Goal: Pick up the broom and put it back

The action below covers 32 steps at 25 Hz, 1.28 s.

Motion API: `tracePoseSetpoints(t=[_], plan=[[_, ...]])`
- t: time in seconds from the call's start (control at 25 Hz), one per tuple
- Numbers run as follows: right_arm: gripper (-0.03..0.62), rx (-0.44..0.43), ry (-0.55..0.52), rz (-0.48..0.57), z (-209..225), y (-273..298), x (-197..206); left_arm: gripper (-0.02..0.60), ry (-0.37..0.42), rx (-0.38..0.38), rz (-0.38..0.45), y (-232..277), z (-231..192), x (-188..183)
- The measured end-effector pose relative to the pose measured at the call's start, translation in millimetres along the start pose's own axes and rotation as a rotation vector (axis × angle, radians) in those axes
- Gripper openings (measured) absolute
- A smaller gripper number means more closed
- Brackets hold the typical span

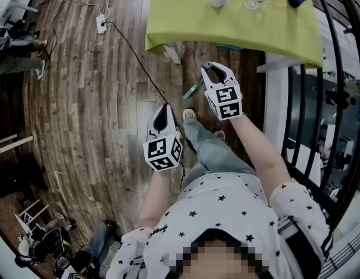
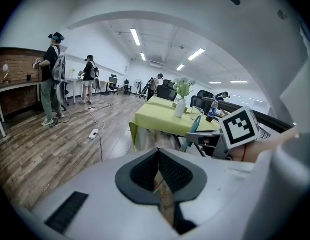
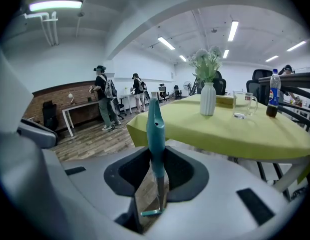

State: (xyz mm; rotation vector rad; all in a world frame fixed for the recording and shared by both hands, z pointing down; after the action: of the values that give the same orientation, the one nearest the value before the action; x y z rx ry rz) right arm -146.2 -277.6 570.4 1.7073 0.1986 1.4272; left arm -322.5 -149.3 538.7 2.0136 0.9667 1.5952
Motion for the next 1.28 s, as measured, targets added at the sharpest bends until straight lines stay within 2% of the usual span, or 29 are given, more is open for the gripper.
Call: tracePoseSetpoints(t=[0.48, 1.28], plan=[[0.084, 0.017, 0.047, -0.045, 13.0, 49.1, 2.9, 0.012, 0.0, 0.007, -0.039, 25.7, -20.1, -5.4], [0.086, 0.057, 0.106, -0.051, 53.4, 117.3, -5.1, 0.012, 0.014, 0.026, -0.094, 69.9, -23.5, 0.5]])
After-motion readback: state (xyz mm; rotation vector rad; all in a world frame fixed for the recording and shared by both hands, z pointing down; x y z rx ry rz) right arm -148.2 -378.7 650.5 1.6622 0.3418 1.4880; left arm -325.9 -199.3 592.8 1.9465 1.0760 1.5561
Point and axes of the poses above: the fingertips, and each gripper's own axes: y forward along the fingers, z to its right, x out of its underside, the point moved 6 cm from there along -y, backward along the fingers, and after that the axes turned 14 degrees about -z, right-handed, at the moved point
